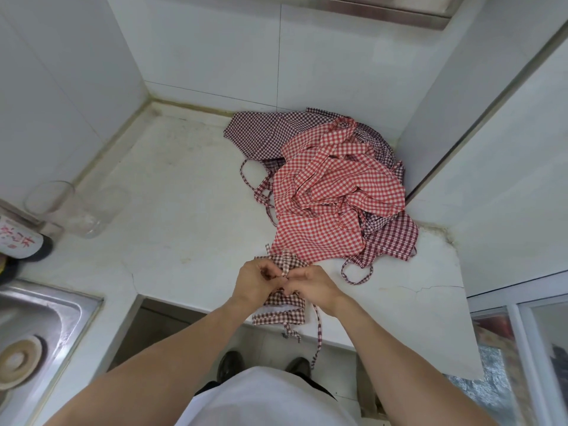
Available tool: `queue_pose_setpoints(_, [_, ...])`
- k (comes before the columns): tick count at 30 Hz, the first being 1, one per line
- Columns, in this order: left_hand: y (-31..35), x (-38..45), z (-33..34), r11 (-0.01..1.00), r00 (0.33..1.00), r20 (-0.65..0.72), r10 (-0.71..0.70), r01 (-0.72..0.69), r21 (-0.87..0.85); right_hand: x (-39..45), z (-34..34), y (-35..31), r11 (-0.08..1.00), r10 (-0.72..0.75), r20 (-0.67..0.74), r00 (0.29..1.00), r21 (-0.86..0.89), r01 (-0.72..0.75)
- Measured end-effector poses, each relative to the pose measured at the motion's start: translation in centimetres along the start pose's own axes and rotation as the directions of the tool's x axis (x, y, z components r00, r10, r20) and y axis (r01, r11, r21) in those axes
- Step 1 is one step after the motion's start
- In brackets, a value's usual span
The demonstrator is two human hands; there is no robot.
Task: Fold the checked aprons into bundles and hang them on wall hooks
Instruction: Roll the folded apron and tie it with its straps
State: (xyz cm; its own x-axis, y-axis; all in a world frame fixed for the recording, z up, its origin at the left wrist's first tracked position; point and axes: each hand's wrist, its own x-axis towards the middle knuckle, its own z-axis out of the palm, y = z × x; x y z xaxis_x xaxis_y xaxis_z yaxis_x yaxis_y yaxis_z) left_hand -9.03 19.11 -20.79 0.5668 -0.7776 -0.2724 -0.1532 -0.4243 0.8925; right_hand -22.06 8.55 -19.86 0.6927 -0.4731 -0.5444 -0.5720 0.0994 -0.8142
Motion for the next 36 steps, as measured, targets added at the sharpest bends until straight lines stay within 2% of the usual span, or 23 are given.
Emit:
queue_pose_setpoints(4, [0.0, 0.1, 0.4, 0.940, 0.991, -0.006, 0.132, -0.124, 0.319, 0.1, -0.1, 0.0, 0.999, 0.032, -0.061, 0.998, 0.038, -0.029])
queue_pose_setpoints(8, [-0.1, 0.3, 0.1, 0.748, 0.928, 0.057, 0.368, -0.332, 0.575, 1.0, 0.3, 0.7, 0.997, 0.058, -0.181, 0.982, 0.057, -0.049])
queue_pose_setpoints(10, [0.2, 0.4, -0.1, 0.628, 0.869, 0.147, 0.472, -0.448, 0.636, 1.7, 0.4, 1.4, 0.998, 0.052, -0.231, 0.972, 0.053, -0.040])
queue_pose_setpoints(11, [0.2, 0.5, -0.2, 0.607, 0.852, 0.188, 0.488, -0.486, 0.628, 1.9, 0.4, 1.7, 0.998, 0.046, -0.236, 0.971, 0.045, -0.036])
queue_pose_setpoints(13, [0.5, 0.6, -0.5, 0.711, 0.887, 0.233, 0.399, -0.460, 0.532, 2.1, 0.4, 1.7, 0.999, 0.033, -0.232, 0.972, 0.015, -0.030])
queue_pose_setpoints(15, [0.8, 0.5, -0.7, 0.837, 0.929, 0.284, 0.238, -0.344, 0.426, 2.0, 0.4, 1.4, 0.999, 0.039, -0.224, 0.974, 0.023, -0.035])
queue_pose_setpoints(19, [1.6, 1.0, -1.3, 0.908, 0.940, 0.335, -0.060, -0.088, 0.410, 2.0, 0.1, 1.1, 0.998, 0.063, -0.215, 0.975, 0.039, -0.056])
queue_pose_setpoints(21, [1.8, 1.6, -1.9, 0.907, 0.916, 0.375, -0.138, -0.035, 0.420, 2.0, 0.1, 1.1, 0.998, 0.060, -0.201, 0.978, 0.019, -0.058])
queue_pose_setpoints(24, [2.2, 1.9, -2.2, 0.920, 0.897, 0.415, -0.152, -0.025, 0.391, 2.0, 0.1, 0.7, 0.998, 0.058, -0.195, 0.979, -0.005, -0.060])
queue_pose_setpoints(29, [2.2, 1.8, -1.3, 0.919, 0.963, 0.253, -0.095, -0.013, 0.393, 1.7, 0.0, -0.1, 0.998, 0.055, -0.179, 0.982, -0.031, -0.062])
queue_pose_setpoints(36, [1.1, 1.3, -0.4, 0.914, 0.963, 0.268, -0.016, -0.095, 0.395, 0.9, 0.2, -0.4, 0.997, 0.017, -0.240, 0.971, -0.069, -0.034])
